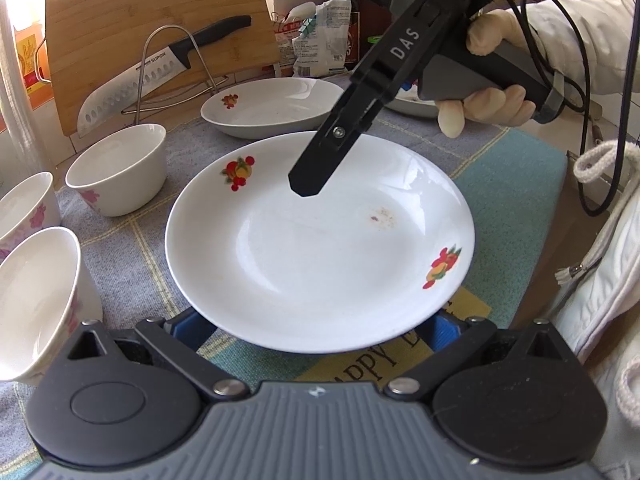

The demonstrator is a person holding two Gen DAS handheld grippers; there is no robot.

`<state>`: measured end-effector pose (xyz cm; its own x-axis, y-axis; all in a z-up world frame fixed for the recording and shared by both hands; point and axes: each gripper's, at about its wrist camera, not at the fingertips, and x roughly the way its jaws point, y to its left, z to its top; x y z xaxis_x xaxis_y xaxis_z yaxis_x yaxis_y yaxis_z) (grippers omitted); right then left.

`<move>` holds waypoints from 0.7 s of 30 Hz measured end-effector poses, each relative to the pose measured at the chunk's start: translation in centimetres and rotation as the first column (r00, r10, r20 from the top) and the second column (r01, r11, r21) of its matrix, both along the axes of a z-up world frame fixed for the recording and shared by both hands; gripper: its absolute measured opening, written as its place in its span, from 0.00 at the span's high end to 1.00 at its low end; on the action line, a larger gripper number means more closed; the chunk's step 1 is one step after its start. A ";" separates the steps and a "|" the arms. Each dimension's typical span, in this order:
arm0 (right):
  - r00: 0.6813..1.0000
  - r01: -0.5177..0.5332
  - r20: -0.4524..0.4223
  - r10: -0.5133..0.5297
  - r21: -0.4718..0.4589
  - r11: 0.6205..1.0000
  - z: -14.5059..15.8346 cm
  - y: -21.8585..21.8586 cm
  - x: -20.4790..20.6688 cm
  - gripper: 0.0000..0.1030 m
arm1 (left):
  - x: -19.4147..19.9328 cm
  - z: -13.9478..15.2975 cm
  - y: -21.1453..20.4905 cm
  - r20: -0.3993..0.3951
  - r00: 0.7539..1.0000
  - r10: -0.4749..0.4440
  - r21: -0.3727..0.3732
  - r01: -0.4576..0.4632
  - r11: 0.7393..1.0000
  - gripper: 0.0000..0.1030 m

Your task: Organize plates and bowls

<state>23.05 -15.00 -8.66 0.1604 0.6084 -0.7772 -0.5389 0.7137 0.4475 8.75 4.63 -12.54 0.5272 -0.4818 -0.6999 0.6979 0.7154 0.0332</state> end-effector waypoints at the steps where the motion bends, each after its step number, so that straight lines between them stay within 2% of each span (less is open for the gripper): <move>1: 1.000 0.001 0.005 -0.001 0.001 1.000 0.2 0.0 -0.1 0.06 | 0.0 0.1 0.0 -0.001 1.000 -0.001 -0.002 0.001 1.000 0.01; 12: 0.998 0.028 0.047 -0.028 0.003 1.000 1.9 -1.5 -1.1 0.06 | 0.5 1.8 -1.2 0.001 0.999 -0.033 -0.002 0.033 0.999 0.01; 21: 0.993 0.064 0.096 -0.064 0.007 0.998 3.5 -5.0 -1.4 0.06 | 1.6 3.0 -4.2 0.026 0.997 -0.070 -0.001 0.070 0.998 0.01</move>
<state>21.67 -19.98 -5.11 0.2733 0.5977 -0.7537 -0.5331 0.7463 0.3985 10.36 0.46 -9.50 0.5102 -0.5197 -0.6853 0.7454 0.6647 0.0508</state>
